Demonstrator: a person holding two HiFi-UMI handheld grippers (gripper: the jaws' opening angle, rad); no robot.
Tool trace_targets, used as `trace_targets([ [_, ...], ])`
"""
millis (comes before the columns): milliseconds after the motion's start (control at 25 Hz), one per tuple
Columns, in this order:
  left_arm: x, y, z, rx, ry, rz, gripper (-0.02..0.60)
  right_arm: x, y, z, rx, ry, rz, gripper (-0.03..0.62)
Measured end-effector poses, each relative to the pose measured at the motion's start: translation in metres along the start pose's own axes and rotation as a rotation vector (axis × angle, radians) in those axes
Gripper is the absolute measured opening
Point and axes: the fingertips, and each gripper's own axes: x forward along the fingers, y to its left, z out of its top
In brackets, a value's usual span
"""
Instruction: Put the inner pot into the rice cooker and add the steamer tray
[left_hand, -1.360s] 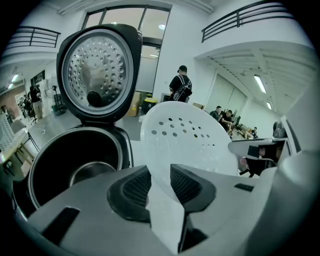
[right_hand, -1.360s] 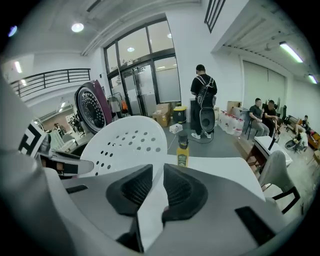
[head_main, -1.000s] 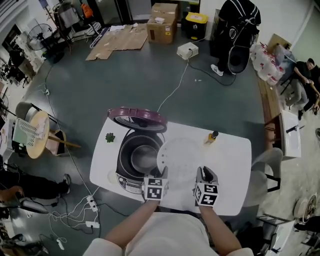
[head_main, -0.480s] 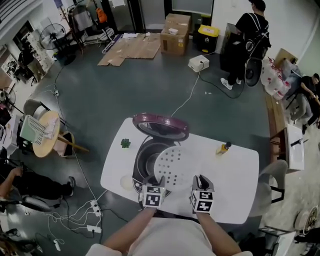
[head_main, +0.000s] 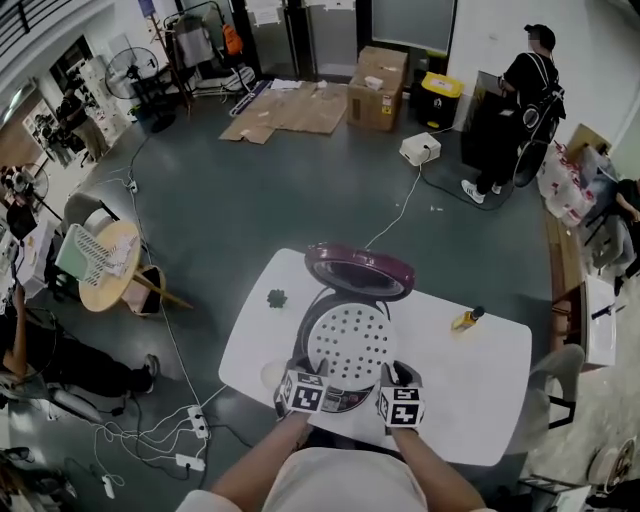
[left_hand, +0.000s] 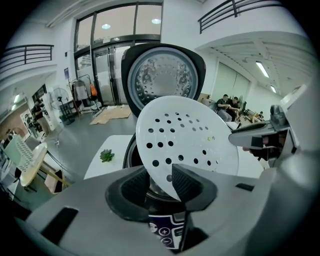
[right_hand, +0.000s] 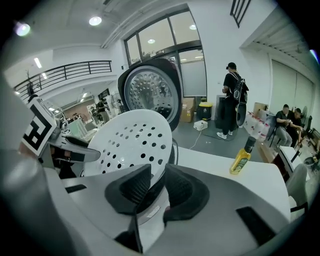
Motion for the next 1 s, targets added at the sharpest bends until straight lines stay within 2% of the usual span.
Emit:
trace_targets([
  [360,0.027,0.034,-0.016,0.083,0.106,0.047,0.166,0.038,0.02,-0.013,-0.025,0.075,-0.018,0.107],
  [600,0.043,0.044,-0.027,0.173,0.164,0.072,0.181,0.049,0.027,-0.024,-0.058,0.133,-0.029,0.115],
  [920,0.058,0.051,-0.032,0.176,0.215,0.06,0.196,0.058,0.025,-0.024,-0.021,0.185,-0.049,0.114],
  [1000,0.061,0.052,-0.033,0.188,0.225,0.056,0.233,0.06,0.022,-0.024,-0.004,0.203,-0.056,0.112],
])
